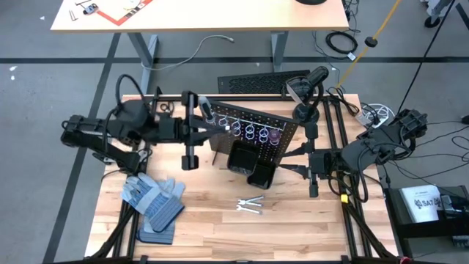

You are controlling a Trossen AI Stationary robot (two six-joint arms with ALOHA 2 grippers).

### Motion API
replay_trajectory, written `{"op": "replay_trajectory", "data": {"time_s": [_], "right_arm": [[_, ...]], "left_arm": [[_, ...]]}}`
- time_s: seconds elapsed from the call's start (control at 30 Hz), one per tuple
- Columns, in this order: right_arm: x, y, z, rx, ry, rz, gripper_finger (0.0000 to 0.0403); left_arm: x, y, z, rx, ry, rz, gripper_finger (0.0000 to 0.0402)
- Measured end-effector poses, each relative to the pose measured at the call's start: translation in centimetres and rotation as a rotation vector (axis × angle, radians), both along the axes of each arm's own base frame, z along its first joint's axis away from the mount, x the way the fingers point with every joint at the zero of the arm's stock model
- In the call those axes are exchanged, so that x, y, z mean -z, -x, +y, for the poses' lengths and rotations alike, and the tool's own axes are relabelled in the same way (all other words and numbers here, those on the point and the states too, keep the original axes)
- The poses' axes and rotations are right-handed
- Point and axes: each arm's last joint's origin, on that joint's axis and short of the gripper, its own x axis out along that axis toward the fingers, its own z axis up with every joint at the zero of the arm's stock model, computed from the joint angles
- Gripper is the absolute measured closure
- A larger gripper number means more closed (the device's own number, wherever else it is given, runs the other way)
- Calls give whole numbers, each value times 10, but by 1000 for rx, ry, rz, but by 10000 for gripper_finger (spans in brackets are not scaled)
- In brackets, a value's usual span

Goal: Hang tools onto peg board
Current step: Hang the black pliers on the black peg board

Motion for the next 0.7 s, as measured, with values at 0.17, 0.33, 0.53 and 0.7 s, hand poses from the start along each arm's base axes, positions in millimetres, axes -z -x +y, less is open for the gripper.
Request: {"op": "replay_trajectory", "data": {"time_s": [0.17, 0.33, 0.53, 0.7], "right_arm": [[0, 0, 0, 5, -20, -1, 303], [0, 0, 0, 5, -22, -1, 303], [0, 0, 0, 6, -23, -1, 303], [0, 0, 0, 6, -25, -1, 303]], "left_arm": [[-3, -1, 14, 36, 3, 25, 399], [-3, -1, 29, 50, 8, 65, 399], [-2, -1, 42, 75, 28, 84, 399], [0, -1, 45, 81, 24, 103, 399]]}}
